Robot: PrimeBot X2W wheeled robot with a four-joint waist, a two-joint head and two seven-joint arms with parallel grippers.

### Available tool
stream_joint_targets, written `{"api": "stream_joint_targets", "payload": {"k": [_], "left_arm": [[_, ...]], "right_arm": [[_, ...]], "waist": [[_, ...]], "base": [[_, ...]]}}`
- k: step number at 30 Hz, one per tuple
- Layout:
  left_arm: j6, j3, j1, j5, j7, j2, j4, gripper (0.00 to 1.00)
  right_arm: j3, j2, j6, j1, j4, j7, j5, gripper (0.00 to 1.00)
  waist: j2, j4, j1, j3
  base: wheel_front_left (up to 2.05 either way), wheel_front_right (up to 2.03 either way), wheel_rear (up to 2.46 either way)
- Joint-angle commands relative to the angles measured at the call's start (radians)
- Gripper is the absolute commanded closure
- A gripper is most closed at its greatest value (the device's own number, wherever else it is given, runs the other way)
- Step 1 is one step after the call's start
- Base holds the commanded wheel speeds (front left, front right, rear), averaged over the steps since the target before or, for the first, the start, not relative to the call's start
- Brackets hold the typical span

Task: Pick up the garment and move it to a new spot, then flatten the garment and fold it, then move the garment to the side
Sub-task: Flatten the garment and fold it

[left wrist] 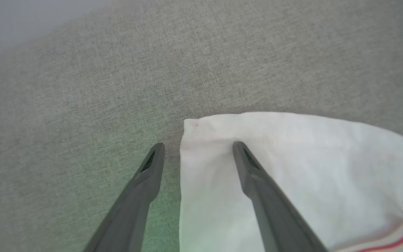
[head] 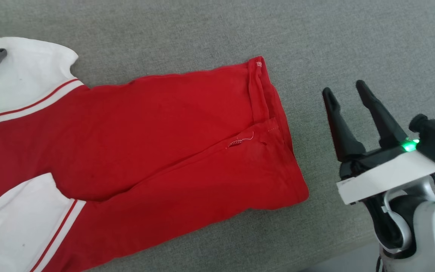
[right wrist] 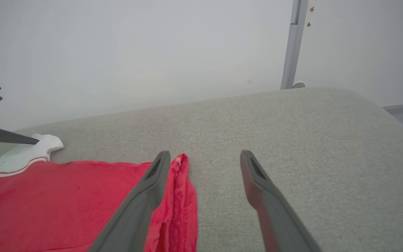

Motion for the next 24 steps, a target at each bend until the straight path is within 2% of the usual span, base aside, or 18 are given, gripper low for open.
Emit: {"api": "stream_joint_targets", "payload": {"k": [1,7,8,9,11,19,20,24], "left_arm": [[-0.004,0.000,-0.012,-0.001,0.006,-0.010,0.033,0.00],[-0.006,-0.017,0.011,-0.026,0.077,-0.071,0.140,0.00],[-0.009,-0.018,0.018,-0.040,0.107,-0.083,0.155,0.06],[-0.014,-0.019,0.025,-0.053,0.139,-0.097,0.166,1.00],[-0.027,-0.034,0.028,-0.054,0.189,-0.119,0.175,1.00],[-0.062,-0.033,-0.059,-0.033,0.129,-0.188,0.150,1.00],[-0.062,-0.033,-0.059,-0.033,0.129,-0.188,0.150,1.00],[-0.070,-0.036,-0.082,-0.028,0.119,-0.216,0.159,1.00]], "right_arm": [[0.020,-0.009,0.000,-0.019,0.005,0.010,0.013,0.00],[0.061,-0.064,0.000,-0.077,0.032,0.087,0.049,0.00],[0.063,-0.075,0.000,-0.090,0.037,0.102,0.051,0.00],[0.063,-0.081,0.000,-0.105,0.046,0.117,0.061,0.00],[0.068,-0.099,0.000,-0.140,0.073,0.162,0.074,0.00],[0.134,-0.180,0.000,-0.332,0.222,0.383,0.140,0.00],[0.134,-0.180,0.000,-0.332,0.222,0.383,0.140,0.00],[0.186,-0.200,0.000,-0.440,0.346,0.479,0.168,0.00]], "waist": [[0.0000,-0.008,0.0000,0.016],[0.0000,-0.001,0.0000,0.039],[0.0000,0.003,0.0000,0.041],[0.0000,0.008,0.0000,0.044],[0.0000,0.021,0.0000,0.048],[0.0000,0.092,0.0000,0.056],[0.0000,0.092,0.0000,0.056],[0.0000,0.121,0.0000,0.058]], "base": [[0.00,0.00,0.00],[0.00,0.00,0.00],[0.00,0.00,0.00],[0.00,0.00,0.00],[0.00,0.00,0.00],[0.00,0.00,0.00],[0.00,0.00,0.00],[0.00,0.00,0.00]]}}
